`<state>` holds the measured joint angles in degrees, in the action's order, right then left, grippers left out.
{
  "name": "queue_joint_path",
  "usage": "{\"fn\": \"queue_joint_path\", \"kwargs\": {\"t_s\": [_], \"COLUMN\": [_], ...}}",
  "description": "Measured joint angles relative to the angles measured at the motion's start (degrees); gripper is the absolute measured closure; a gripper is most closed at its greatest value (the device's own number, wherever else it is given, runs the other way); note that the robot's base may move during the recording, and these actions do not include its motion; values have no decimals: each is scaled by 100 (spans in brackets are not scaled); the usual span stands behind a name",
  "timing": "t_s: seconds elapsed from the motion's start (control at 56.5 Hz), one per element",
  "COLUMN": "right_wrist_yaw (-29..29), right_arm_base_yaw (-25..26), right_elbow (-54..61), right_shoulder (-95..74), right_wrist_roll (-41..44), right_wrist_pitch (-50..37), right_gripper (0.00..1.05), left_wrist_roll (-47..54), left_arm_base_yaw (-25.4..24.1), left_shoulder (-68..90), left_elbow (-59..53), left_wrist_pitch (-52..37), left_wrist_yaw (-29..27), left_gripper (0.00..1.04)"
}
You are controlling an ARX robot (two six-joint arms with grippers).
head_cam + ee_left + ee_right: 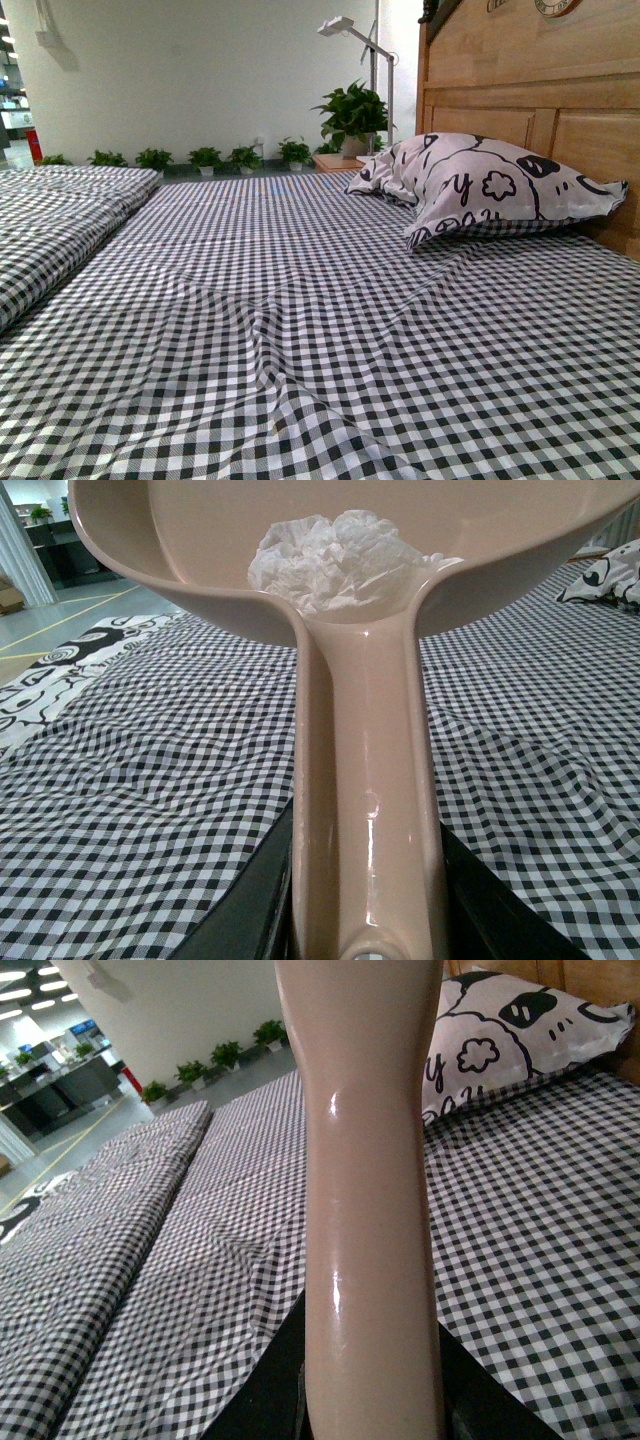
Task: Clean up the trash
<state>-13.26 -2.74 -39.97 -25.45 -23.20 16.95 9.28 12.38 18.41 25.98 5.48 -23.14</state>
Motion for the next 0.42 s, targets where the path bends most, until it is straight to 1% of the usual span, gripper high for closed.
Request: {"fn": "queue_joint_path", "kwargs": {"t_s": [0.425], "right_wrist_yaw": [0], "right_arm_base_yaw": [0], "right_elbow": [0], "right_shoulder": [0], "right_wrist_roll": [0], "right_wrist_pitch": [0], "right_gripper": [86], "left_wrist_roll": [-2], "left_arm_base_yaw": [0], "left_shoulder": [0], "left_elbow": [0], "left_wrist_pitch": [0], "left_wrist_yaw": [0], "left_gripper": [78]}}
